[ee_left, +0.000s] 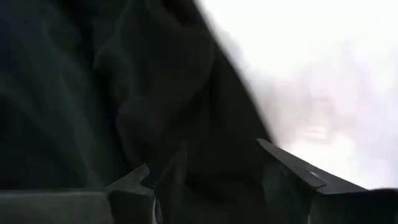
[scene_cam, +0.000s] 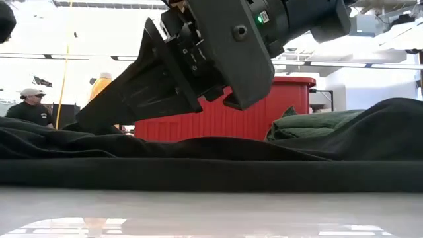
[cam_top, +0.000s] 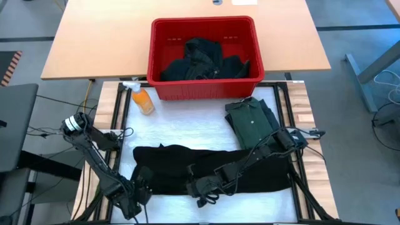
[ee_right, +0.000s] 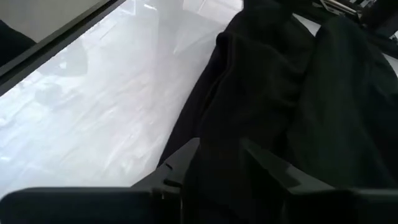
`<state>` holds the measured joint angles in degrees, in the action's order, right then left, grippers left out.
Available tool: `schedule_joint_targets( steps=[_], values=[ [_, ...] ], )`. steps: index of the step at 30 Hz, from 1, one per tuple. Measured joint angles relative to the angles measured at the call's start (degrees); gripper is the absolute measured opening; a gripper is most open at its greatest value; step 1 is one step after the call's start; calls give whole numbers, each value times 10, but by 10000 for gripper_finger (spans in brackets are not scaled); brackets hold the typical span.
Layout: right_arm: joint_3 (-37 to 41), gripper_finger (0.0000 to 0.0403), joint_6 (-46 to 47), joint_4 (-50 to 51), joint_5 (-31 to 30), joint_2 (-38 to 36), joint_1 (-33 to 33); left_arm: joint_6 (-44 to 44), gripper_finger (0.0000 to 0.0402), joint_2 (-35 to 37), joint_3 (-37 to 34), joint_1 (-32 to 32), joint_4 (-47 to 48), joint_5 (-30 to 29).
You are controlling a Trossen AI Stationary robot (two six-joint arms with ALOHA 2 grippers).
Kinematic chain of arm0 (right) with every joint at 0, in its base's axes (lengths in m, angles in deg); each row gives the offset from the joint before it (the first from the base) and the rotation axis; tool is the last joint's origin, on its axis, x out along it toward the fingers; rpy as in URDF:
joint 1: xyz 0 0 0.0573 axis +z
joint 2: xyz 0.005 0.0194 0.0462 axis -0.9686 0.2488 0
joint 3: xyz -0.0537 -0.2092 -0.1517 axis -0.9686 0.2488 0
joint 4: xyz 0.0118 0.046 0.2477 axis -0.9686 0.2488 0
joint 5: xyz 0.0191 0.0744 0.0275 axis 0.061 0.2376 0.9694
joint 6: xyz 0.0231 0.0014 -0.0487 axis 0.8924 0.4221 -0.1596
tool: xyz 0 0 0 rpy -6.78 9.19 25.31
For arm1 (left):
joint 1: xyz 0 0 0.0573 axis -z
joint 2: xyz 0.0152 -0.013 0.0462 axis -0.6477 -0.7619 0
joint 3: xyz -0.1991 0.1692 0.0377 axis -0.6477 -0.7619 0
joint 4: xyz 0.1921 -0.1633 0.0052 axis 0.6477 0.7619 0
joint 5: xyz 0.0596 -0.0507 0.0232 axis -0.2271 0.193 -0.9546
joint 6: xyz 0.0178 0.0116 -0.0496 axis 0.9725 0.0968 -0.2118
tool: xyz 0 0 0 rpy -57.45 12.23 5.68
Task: Fold laundry
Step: Fold the black shirt
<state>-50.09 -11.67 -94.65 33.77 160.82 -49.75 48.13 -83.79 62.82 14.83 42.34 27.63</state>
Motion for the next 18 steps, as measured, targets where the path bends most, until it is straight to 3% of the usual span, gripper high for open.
schedule_joint_targets(
  steps=[11, 18],
  values=[
    [0, 137, 44, 21, 5, 2, 0, 61, 161, 0, -77, -16, -111, -34],
    [0, 137, 45, 21, 5, 2, -1, 91, 139, 0, -77, -35, -119, -1]
  ],
)
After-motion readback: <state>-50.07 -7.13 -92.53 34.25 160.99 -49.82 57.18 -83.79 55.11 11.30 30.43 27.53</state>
